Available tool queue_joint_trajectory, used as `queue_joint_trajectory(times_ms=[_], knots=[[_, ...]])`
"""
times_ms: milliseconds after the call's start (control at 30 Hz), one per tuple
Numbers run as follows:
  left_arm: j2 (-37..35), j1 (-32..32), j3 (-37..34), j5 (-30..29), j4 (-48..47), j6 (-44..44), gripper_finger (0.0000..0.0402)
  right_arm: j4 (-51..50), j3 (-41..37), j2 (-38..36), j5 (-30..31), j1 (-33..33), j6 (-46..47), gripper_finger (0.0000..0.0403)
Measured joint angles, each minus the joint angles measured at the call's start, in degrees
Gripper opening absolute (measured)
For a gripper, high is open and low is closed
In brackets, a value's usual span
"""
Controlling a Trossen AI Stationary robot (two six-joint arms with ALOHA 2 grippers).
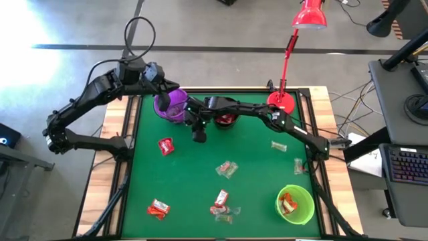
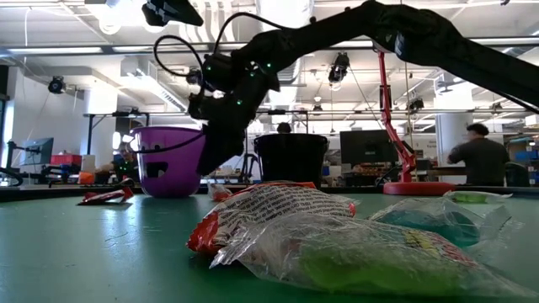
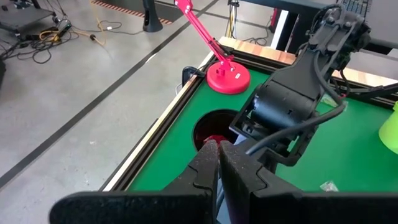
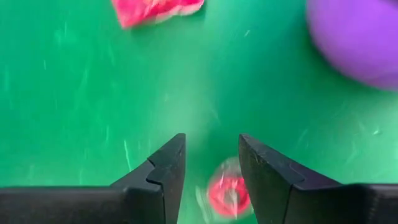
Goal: Sort candy
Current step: Put the red gummy into the violet bucket
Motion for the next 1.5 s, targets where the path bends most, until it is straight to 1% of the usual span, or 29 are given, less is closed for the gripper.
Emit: queue_joint_trajectory(times_ms=[133, 267, 400, 700, 800, 933, 1300, 1500], knots=[[0.0, 0.0, 0.0, 0.0, 0.0, 0.0, 0.0000, -3.1, -0.1, 0.0, -0.2, 0.0, -7.2, 0.0144], [0.0, 0.0, 0.0, 0.0, 0.0, 0.0, 0.0000, -3.0, -0.1, 0.0, -0.1, 0.0, -7.1, 0.0142], [0.0, 0.0, 0.0, 0.0, 0.0, 0.0, 0.0000, -3.8, -0.1, 0.0, 2.7, 0.0, -8.2, 0.0143], [0.0, 0.0, 0.0, 0.0, 0.0, 0.0, 0.0000, -7.5, -0.2, 0.0, 2.8, 0.9, -13.9, 0.0138], [0.0, 0.0, 0.0, 0.0, 0.0, 0.0, 0.0000, -7.3, -0.2, 0.0, 3.2, 1.2, -14.1, 0.0137], [0.0, 0.0, 0.0, 0.0, 0.0, 0.0, 0.0000, -7.3, -0.2, 0.0, 6.3, 1.3, -15.2, 0.0137], [0.0, 0.0, 0.0, 0.1, 0.0, 0.0, 0.0000, -7.1, -1.6, 0.2, 6.4, 1.5, -13.2, 0.0137], [0.0, 0.0, 0.0, 0.1, 0.0, 0.0, 0.0000, -5.1, -3.2, 0.3, 7.4, 1.5, -12.5, 0.0136]])
